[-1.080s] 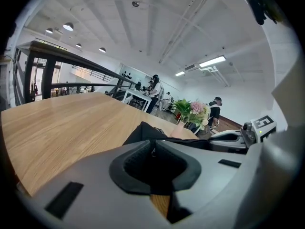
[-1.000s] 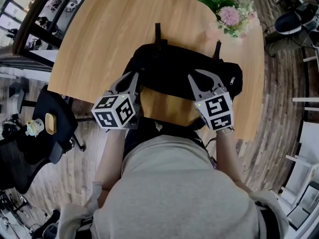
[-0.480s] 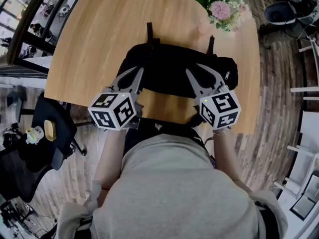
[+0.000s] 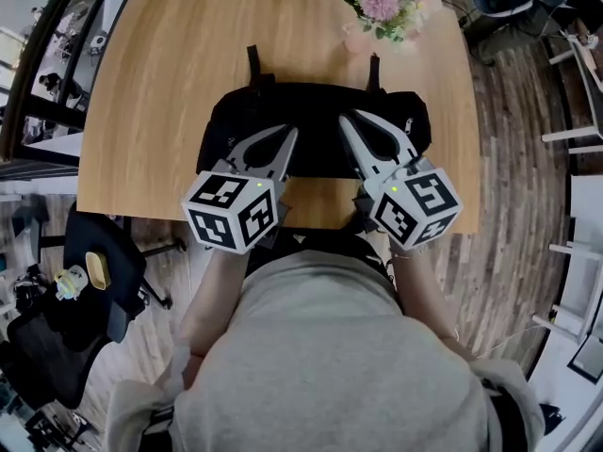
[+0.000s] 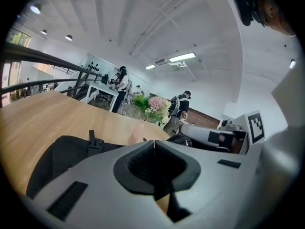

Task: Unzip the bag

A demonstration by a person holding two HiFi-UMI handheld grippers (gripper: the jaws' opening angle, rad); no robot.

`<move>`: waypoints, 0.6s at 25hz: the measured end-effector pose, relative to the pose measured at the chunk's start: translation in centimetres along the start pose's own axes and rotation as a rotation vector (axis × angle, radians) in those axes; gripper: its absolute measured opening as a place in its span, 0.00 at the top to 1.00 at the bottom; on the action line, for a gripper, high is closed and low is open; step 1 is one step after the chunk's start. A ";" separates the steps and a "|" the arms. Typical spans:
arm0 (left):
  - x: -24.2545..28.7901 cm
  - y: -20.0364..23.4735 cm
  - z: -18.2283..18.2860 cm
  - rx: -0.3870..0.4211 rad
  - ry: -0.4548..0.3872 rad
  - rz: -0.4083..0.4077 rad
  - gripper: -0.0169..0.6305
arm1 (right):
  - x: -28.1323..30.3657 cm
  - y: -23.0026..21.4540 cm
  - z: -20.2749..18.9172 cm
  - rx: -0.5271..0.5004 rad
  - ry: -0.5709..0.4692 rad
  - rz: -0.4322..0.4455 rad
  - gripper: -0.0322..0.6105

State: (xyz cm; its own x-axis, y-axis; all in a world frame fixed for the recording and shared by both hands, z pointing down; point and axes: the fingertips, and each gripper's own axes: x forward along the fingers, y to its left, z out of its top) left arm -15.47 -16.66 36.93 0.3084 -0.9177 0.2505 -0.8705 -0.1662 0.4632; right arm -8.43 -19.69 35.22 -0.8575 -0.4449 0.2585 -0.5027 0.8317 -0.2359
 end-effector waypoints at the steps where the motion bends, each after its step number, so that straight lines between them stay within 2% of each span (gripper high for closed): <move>1: 0.2 -0.4 0.1 0.017 -0.001 -0.002 0.94 | -0.2 0.1 0.1 0.008 -0.006 0.001 0.88; 3: 0.6 -1.0 0.3 0.043 -0.004 -0.008 0.94 | -0.6 0.2 0.0 0.013 -0.012 -0.001 0.88; 6: 1.1 -1.8 0.5 0.073 -0.013 -0.012 0.94 | -1.2 0.2 -0.2 0.006 -0.024 -0.006 0.94; 11: 1.8 -3.2 0.2 0.078 -0.010 -0.048 0.94 | -1.9 0.5 -1.1 -0.008 0.008 0.011 0.94; 15: 1.9 -3.2 -1.0 0.111 0.035 -0.050 0.94 | -2.4 -0.3 -1.7 -0.004 0.035 -0.055 0.94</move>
State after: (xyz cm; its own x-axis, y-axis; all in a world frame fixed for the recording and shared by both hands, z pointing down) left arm -11.69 -17.50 36.73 0.3642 -0.8944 0.2597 -0.8902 -0.2523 0.3794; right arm -6.01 -18.33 36.31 -0.8243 -0.4780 0.3035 -0.5483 0.8076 -0.2172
